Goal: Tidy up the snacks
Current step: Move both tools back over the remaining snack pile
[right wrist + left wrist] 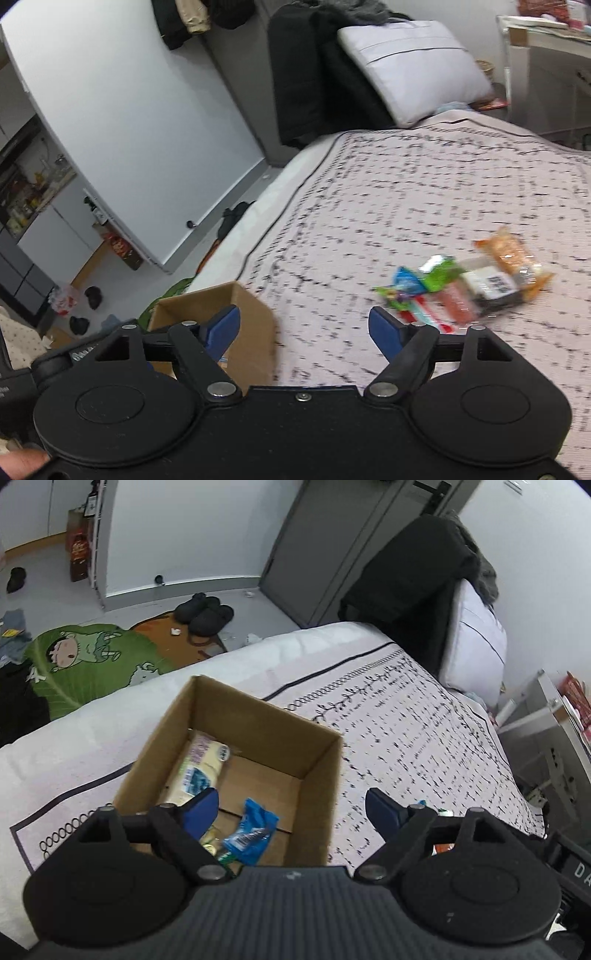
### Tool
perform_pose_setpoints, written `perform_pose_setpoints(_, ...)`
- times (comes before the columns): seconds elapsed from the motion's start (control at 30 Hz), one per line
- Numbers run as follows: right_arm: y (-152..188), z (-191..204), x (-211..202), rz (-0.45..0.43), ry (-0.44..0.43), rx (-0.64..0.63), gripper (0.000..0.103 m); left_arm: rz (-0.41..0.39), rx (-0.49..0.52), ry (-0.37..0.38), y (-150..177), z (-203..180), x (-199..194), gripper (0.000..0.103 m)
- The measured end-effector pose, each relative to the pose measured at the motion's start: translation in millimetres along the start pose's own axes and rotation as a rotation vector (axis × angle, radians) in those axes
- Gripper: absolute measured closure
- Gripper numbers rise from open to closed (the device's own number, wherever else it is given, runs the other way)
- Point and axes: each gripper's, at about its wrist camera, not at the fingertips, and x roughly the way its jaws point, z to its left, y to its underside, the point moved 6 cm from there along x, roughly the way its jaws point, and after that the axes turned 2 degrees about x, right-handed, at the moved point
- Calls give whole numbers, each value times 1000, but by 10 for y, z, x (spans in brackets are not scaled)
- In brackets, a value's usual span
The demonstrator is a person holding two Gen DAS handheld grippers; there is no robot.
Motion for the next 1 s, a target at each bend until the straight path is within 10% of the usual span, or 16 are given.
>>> perform_pose_setpoints(0.33, -42, -569, -284, -30, 66, 52, 27, -5, 89, 116, 163, -465, -23, 17)
perform_pose_setpoints(1.0, 171, -1232, -151, 20, 54, 142, 27, 55, 300, 106, 721, -1121, 261, 17)
